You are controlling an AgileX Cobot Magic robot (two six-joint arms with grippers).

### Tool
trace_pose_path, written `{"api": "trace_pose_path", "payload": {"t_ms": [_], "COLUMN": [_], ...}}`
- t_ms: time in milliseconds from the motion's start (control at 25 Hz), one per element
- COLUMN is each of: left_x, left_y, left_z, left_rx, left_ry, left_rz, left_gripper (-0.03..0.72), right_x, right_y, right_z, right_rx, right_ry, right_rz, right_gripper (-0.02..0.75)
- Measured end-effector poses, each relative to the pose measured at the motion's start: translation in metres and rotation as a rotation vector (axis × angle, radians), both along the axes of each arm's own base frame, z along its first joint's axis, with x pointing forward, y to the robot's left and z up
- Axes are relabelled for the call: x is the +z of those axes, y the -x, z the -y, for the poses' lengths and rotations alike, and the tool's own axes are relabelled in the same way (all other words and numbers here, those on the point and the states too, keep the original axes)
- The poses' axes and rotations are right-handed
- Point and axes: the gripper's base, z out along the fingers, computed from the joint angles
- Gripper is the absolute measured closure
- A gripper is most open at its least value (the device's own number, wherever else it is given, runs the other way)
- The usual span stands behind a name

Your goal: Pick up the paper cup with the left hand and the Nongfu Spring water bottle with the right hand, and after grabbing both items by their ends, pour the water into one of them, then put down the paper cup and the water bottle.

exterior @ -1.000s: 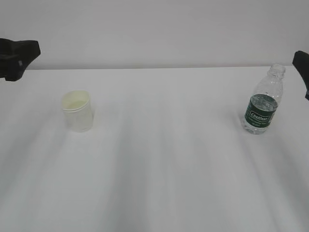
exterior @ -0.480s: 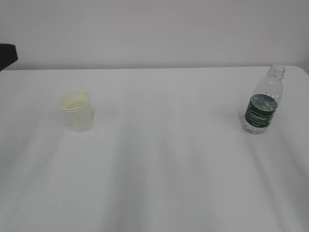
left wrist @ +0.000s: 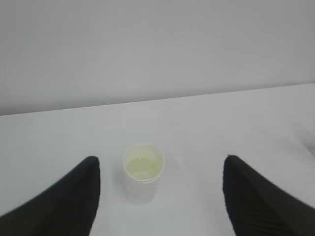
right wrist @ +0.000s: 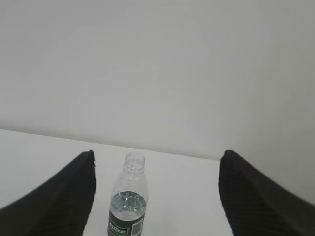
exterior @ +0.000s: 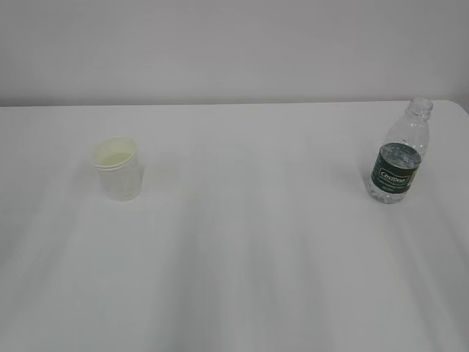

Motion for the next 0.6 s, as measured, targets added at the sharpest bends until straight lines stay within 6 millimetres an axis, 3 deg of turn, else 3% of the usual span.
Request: {"api": "trace_pose_path", "payload": {"t_ms": [360,600], "left_x": [-0.007,0.001], "left_y": [0.013,0.032], "left_z": [-0.003,-0.009], "left_rx": [-0.006,-0.011], "left_ry": [0.001,0.022], "left_rz": [-0.127,-0.089], "left_gripper": [0.132,0.132], "right_x": [0.001,-0.002], "right_y": [0.032,0.052], "right_z": [0.004,0.007], "right_rx": [-0.04,-0.066], "right_ry": [-0.006,-0.012], "right_rz": [-0.003,-0.012], "right_gripper": [0.148,0.148]}}
